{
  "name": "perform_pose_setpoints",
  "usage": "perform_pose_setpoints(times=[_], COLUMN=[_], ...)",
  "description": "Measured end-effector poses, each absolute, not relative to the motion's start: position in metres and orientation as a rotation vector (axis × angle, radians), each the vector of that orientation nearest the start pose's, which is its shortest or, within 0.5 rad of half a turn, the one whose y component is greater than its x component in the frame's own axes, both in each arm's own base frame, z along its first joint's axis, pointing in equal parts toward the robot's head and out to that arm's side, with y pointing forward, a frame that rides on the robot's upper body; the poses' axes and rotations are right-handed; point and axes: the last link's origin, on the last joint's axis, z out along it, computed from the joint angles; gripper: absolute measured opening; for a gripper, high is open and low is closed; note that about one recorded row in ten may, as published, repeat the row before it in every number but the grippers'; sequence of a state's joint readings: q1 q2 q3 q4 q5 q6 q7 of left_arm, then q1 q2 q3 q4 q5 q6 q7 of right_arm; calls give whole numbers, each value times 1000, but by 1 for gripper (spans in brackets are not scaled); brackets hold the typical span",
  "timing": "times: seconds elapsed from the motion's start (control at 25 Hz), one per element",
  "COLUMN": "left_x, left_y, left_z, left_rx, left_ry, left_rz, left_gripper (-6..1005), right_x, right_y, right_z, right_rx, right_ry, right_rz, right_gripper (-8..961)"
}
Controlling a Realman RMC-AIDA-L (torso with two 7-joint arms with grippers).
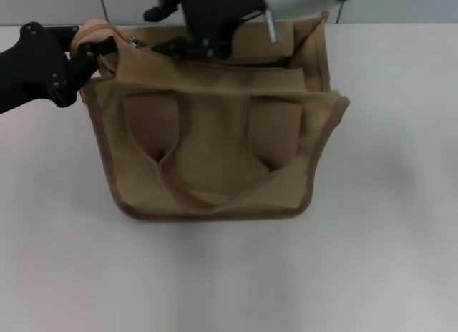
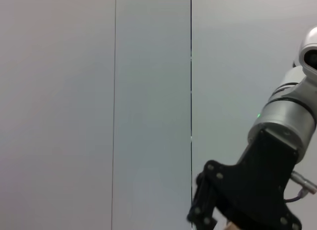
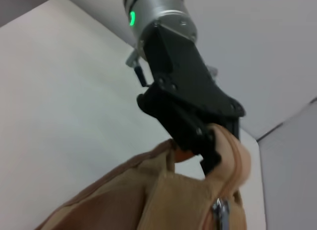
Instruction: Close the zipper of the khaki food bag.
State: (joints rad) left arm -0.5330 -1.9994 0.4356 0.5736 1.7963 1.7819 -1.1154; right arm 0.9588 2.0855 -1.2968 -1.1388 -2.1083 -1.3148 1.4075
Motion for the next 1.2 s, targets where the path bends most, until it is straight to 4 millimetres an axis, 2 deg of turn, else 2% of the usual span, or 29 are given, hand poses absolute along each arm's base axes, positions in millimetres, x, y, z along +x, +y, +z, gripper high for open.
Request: perform_pose_setpoints(times=[0.12,0.2,0.36,0.44,0.56,0.6,0.64,0.72,0.8,0.88,1.2], left_x=[-256,-256,-255,-255,-254,-253,-253,-253,-253,-254,-254], left_y=[330,329,327,326,323,322,322,320,319,317,315], left_z=[71,71,68,66,61,60,60,58,57,54,52], left_rx=[-2443,-2444,-2451,-2451,-2455,-2461,-2461,-2471,-2476,-2484,-2498], left_ry=[-235,-233,-208,-180,-125,-95,-95,-67,-29,18,60], left_rz=[-1092,-1094,-1092,-1092,-1079,-1072,-1072,-1064,-1048,-1027,-1010], left_gripper=[-1,-1,-1,-1,-1,-1,-1,-1,-1,-1,-1], right_x=[26,33,48,57,68,77,77,86,91,94,99], right_y=[397,394,397,401,409,416,416,419,417,412,398], right_z=[-1,17,43,48,46,44,44,38,32,25,-5], right_rx=[-2761,-2781,-2841,-2873,-2878,-2857,-2857,-2843,-2844,-2851,-2822], right_ry=[-740,-589,-139,195,627,918,918,1172,1345,1473,1726], right_rz=[174,280,546,657,737,782,782,822,849,843,838], right_gripper=[351,351,351,351,351,351,351,351,351,351,352])
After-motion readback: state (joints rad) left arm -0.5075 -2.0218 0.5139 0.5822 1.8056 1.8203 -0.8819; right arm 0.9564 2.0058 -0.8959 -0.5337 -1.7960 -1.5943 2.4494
